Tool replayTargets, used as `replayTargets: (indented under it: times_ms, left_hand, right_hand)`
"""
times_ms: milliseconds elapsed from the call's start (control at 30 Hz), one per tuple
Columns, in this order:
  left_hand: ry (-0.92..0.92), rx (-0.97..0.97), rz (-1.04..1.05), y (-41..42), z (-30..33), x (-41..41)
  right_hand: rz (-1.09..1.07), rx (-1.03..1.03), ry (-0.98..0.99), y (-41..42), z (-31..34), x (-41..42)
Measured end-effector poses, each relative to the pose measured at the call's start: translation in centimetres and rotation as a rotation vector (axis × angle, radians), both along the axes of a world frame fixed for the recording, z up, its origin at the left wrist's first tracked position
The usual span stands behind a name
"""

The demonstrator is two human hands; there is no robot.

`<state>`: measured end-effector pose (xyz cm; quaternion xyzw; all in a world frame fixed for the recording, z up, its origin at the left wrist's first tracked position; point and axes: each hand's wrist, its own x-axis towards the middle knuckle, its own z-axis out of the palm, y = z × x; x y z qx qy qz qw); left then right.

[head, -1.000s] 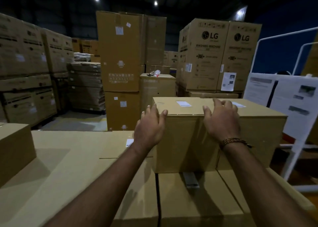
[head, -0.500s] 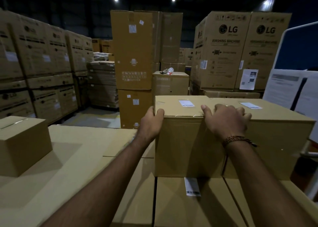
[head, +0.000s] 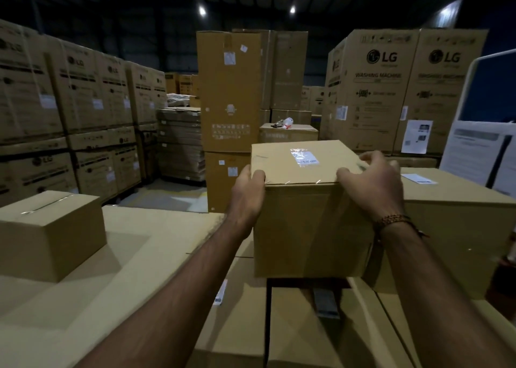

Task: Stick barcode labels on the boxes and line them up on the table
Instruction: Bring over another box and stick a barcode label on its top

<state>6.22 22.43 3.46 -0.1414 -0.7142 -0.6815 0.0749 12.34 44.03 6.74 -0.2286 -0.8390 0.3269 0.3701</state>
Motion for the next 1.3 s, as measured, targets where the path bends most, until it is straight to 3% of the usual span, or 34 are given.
replayTargets:
  times_ms: [400, 767, 1300]
  left_hand:
    - [0.171, -0.007, 0.187, -16.1, 1.6, 3.6]
    - [0.172, 0.005, 0.146, -38.2, -1.7, 6.7]
    - [0.094, -0.017, 0.265, -54.5, -6.8, 14.1]
  right_hand:
    - [0.039, -0.055, 0.150, -15.3, -0.1, 3.2]
    - [0.039, -0.129, 0.264, -36.2, -3.0, 7.1]
    - [0.216, -0.306, 0.153, -50.5, -7.0, 12.0]
